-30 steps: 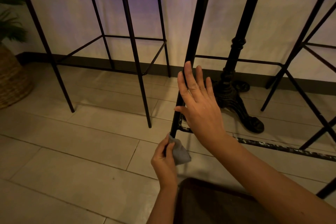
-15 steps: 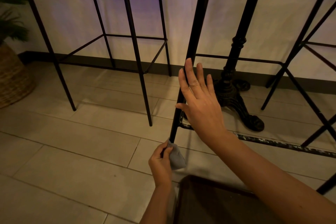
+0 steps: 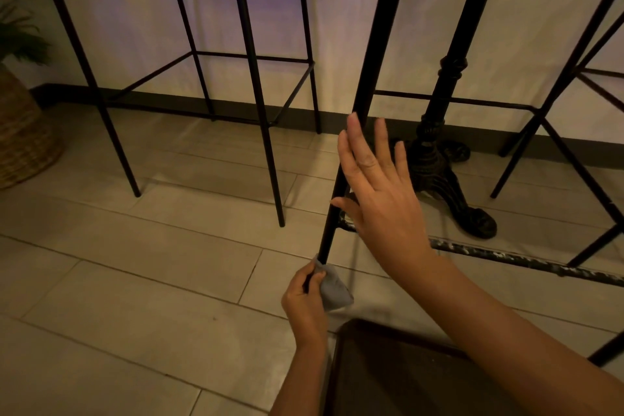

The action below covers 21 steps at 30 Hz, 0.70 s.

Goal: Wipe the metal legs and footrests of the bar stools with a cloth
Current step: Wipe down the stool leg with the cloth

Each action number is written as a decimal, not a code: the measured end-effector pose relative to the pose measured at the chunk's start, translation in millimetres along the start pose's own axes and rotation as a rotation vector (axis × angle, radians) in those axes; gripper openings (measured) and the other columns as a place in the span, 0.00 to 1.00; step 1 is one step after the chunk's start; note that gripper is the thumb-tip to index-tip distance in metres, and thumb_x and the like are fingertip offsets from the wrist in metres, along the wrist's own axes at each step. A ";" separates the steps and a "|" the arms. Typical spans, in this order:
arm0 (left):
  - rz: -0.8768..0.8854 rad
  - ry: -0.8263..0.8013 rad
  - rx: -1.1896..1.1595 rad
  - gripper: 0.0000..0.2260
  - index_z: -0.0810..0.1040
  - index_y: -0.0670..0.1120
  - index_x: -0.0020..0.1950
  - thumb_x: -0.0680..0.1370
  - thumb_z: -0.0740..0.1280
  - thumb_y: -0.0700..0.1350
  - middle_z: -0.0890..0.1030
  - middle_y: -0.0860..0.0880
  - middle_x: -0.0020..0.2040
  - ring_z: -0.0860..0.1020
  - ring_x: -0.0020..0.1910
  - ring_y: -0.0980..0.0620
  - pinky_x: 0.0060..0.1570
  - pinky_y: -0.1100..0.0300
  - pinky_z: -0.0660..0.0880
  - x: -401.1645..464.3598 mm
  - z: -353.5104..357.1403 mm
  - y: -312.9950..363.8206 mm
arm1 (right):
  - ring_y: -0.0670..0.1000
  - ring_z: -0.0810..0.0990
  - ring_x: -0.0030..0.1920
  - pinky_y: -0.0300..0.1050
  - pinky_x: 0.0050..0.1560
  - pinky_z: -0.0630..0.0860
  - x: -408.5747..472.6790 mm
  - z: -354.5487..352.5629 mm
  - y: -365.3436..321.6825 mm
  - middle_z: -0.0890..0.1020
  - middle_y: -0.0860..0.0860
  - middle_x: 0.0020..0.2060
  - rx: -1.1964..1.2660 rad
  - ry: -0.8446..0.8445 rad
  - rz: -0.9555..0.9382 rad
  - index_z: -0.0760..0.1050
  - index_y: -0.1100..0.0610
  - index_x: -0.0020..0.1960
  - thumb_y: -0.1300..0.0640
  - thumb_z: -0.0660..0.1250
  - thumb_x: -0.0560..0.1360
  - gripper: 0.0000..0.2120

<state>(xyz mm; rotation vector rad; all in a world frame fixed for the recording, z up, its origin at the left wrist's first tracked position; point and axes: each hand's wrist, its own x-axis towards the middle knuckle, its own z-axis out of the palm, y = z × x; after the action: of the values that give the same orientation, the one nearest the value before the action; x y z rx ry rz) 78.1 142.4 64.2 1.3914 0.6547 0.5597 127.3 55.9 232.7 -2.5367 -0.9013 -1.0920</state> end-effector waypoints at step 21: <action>-0.002 0.017 -0.043 0.10 0.79 0.46 0.50 0.73 0.67 0.33 0.81 0.53 0.45 0.79 0.46 0.61 0.45 0.75 0.73 -4.5 1.0 -11.7 | 0.56 0.41 0.74 0.58 0.73 0.46 -28.8 30.7 2.0 0.33 0.49 0.73 -0.037 -0.103 -0.005 0.43 0.57 0.75 0.59 0.73 0.69 0.47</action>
<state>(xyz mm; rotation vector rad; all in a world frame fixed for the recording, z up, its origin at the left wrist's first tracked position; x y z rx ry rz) 75.4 137.3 53.0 1.3472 0.6543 0.5820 130.9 54.8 190.8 -2.6432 -0.9210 -0.9959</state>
